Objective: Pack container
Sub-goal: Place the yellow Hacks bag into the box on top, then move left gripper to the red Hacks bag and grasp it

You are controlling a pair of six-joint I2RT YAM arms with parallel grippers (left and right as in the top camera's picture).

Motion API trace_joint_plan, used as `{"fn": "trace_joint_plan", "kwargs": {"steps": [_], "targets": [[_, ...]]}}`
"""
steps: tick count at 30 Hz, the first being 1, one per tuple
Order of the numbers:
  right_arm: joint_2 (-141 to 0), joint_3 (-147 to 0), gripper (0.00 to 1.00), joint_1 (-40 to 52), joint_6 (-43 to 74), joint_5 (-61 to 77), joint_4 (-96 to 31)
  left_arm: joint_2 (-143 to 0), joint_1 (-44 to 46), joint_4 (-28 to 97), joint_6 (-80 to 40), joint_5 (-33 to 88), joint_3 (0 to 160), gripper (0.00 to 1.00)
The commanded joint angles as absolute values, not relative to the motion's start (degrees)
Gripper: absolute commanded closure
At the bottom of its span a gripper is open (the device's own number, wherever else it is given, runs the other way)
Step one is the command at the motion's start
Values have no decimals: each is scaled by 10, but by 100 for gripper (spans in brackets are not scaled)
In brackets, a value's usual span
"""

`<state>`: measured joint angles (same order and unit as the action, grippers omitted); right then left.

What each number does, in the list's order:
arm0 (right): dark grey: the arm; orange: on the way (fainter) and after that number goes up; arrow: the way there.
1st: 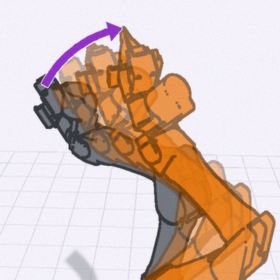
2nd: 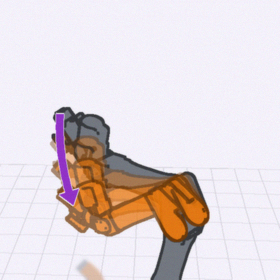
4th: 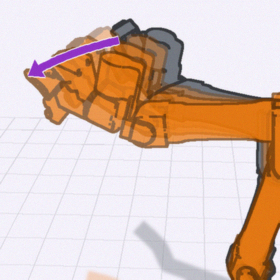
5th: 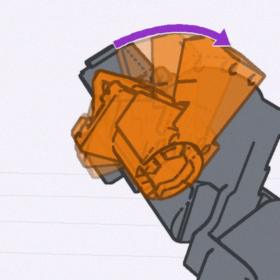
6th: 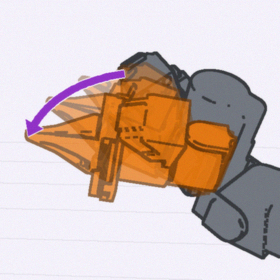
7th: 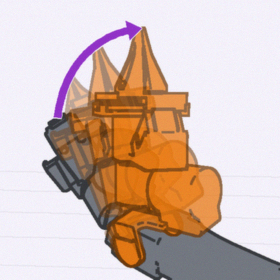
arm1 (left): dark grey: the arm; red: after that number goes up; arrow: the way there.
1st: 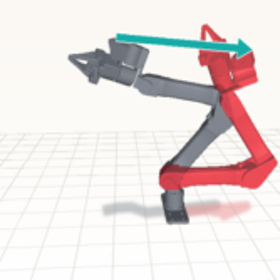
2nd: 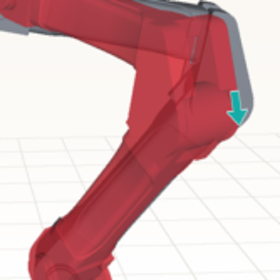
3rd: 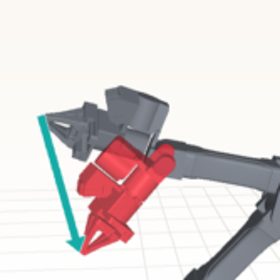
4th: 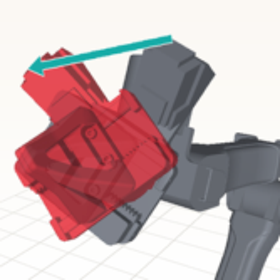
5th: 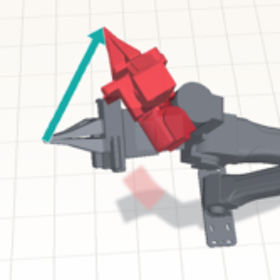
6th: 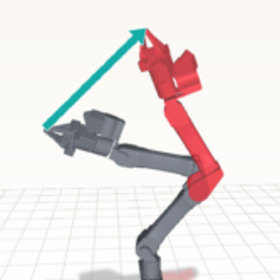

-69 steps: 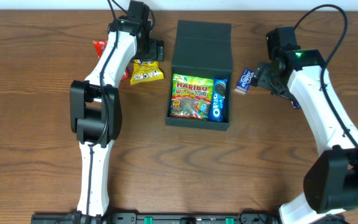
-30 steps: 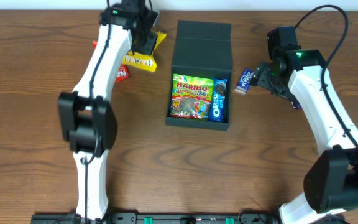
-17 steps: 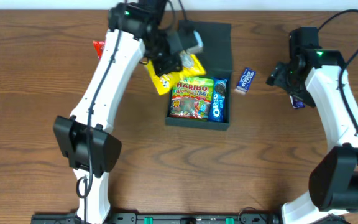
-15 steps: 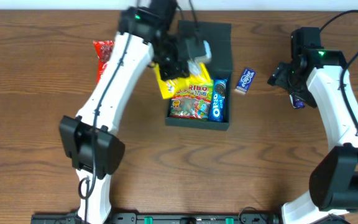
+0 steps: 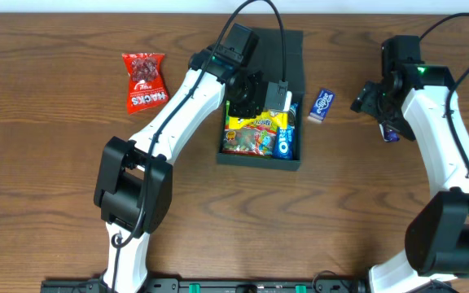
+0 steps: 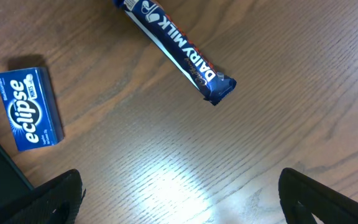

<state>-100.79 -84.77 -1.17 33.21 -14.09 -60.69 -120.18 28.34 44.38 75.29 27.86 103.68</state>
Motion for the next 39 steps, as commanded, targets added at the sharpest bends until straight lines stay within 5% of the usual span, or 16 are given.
{"fn": "trace_joint_plan", "kwargs": {"steps": [1, 8, 9, 10, 25, 34, 39], "targets": [[-1000, -846, 1, -15, 325, -146, -607, -1214, 281, 431, 761, 281, 1031, 94], [-1000, -846, 1, -15, 325, -145, -600, -1250, 281, 392, 730, 277, 1031, 94], [-1000, -846, 1, -15, 325, -146, -600, -1253, 281, 387, 720, 271, 1031, 66], [-1000, -846, 1, -15, 325, -146, -600, -1253, 281, 381, 706, 263, 1031, 4], [-1000, -846, 1, -15, 325, -145, -580, -1141, 269, 346, 479, 158, 1033, 5], [-1000, -846, 1, -15, 314, -145, -505, -1112, 246, 414, 465, 53, 1033, 5], [-1000, -846, 1, -15, 290, -145, -488, -1134, 144, 417, 241, 49, 1033, 5]]}}
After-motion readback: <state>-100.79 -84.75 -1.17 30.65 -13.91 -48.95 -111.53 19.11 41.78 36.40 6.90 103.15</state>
